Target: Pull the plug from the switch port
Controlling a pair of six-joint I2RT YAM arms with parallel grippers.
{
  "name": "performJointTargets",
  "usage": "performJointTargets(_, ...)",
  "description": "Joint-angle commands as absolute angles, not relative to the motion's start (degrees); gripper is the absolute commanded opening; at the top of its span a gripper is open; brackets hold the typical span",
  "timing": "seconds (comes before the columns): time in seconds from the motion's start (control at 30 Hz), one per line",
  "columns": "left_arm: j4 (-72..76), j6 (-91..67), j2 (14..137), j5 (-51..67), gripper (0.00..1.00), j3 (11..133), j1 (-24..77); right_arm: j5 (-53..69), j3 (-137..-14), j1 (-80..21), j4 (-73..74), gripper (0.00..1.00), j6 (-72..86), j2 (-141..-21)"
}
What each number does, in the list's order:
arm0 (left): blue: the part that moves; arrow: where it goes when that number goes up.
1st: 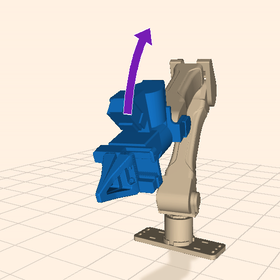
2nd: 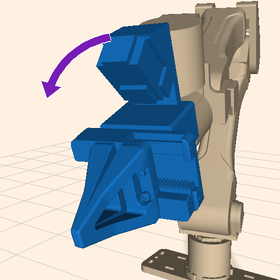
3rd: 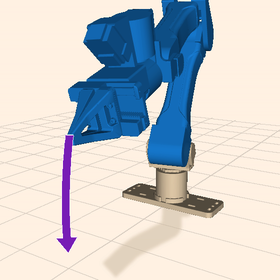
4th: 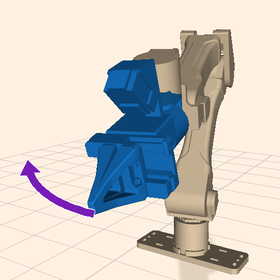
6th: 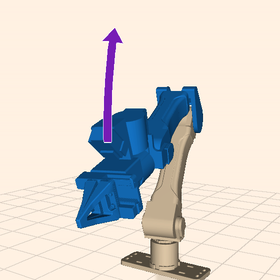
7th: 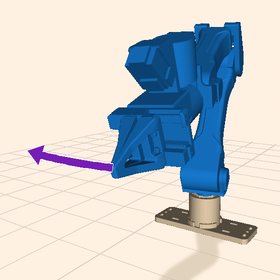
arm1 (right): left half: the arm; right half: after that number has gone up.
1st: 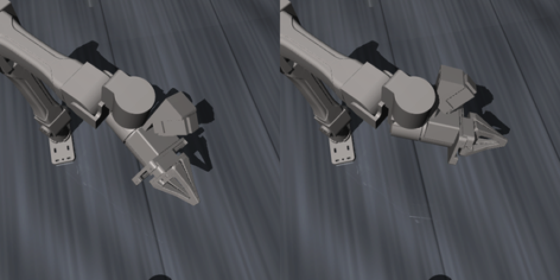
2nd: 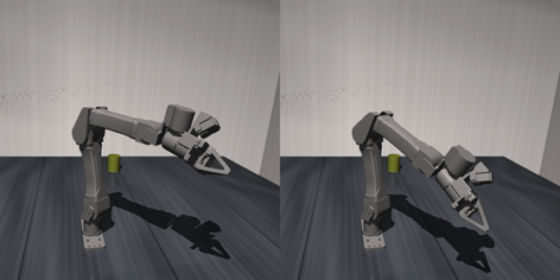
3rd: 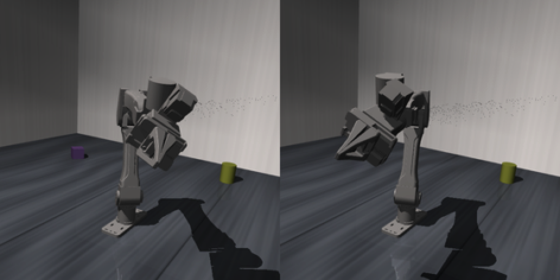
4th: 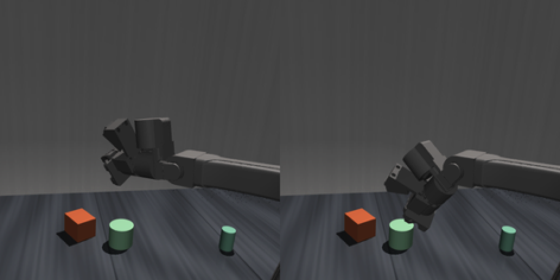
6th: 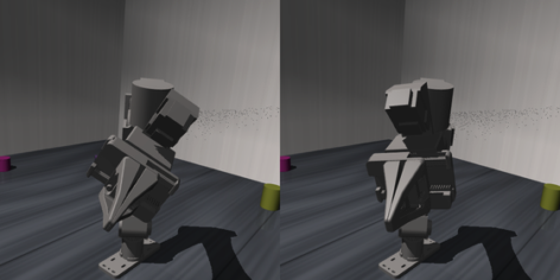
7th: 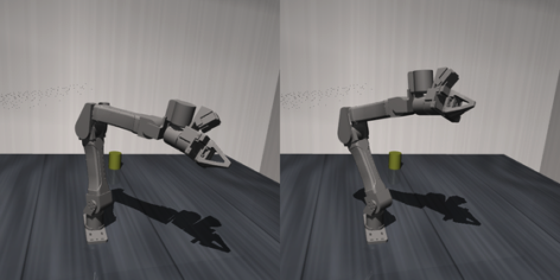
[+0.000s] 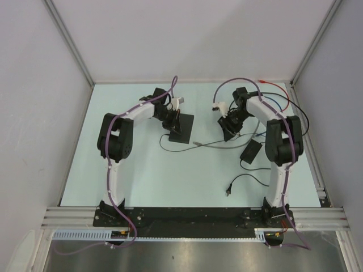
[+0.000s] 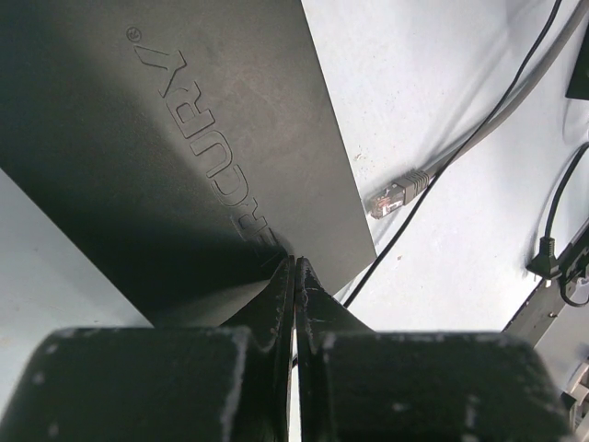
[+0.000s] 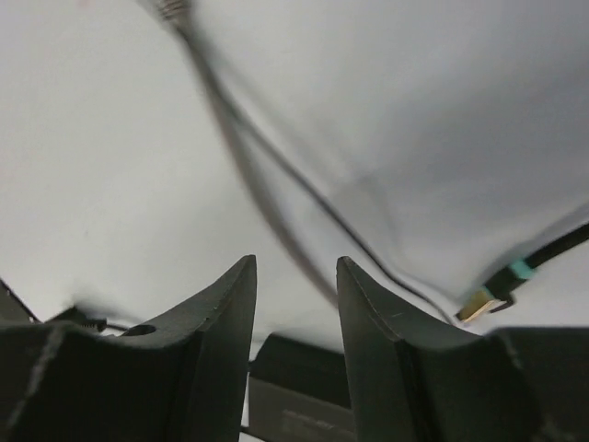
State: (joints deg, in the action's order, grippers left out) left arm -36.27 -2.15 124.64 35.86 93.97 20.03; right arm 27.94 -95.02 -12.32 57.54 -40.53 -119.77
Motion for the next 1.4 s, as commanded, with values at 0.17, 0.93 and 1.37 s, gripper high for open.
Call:
performJointTargets(0.17, -37.09, -1.93, 125.07, 31.99, 0.02, 94.31, 20.48, 28.83, -84.03, -15.20, 53.18, 0.43, -52.21, -111.09)
performJointTargets(0.93, -36.65, -1.76, 124.80, 32.17, 0.02, 93.69, 20.57, 17.41, -77.34, -21.36, 46.84, 0.24, -54.05, -113.82)
performJointTargets(1.37, -37.09, -1.93, 125.07, 32.43, 0.02, 95.10, 20.48, 0.62, -82.25, -18.64, 34.10, 0.30, -42.81, -118.91)
